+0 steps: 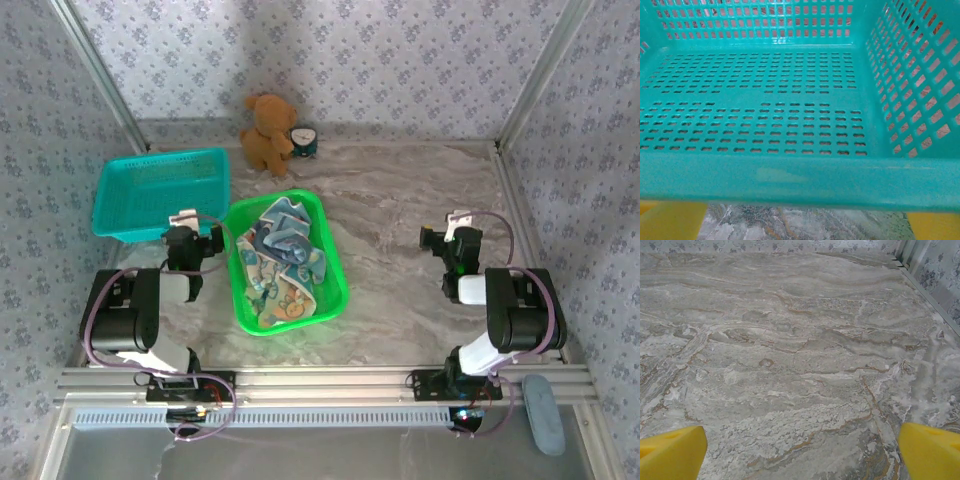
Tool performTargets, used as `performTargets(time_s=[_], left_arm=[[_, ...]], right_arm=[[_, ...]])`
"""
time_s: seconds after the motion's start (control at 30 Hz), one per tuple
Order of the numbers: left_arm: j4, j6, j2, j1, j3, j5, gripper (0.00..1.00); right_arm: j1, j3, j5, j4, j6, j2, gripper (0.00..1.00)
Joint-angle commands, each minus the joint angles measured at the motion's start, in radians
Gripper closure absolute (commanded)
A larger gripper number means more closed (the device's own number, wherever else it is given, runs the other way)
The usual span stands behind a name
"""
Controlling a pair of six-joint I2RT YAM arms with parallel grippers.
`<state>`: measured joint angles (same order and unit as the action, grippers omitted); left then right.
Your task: Fold and stack the towels
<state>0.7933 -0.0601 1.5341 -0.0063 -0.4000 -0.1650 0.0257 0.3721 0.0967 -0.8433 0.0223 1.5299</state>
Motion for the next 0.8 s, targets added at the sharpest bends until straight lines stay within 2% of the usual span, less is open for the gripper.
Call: performTargets(time_s=[0.0,0.7,0.77], left_arm=[[0.045,0.011,-0.002,0.005,0.0,-0.001,0.0],[0.047,0.009,-0.002,0.008,0.001,0.008,0.0],[0.008,-0.004,-0.021,0.008,-0.013,-0.019,0.0]], right_arm=[[0.003,0.001,-0.002,-0.022,-0.017,-0.001,0.0],[0.003,0.002,-0.001,-0.019,-0.016,0.0,0.0],[0.001,-0.001,0.002,-0.024,-0.015,-0.002,0.0]])
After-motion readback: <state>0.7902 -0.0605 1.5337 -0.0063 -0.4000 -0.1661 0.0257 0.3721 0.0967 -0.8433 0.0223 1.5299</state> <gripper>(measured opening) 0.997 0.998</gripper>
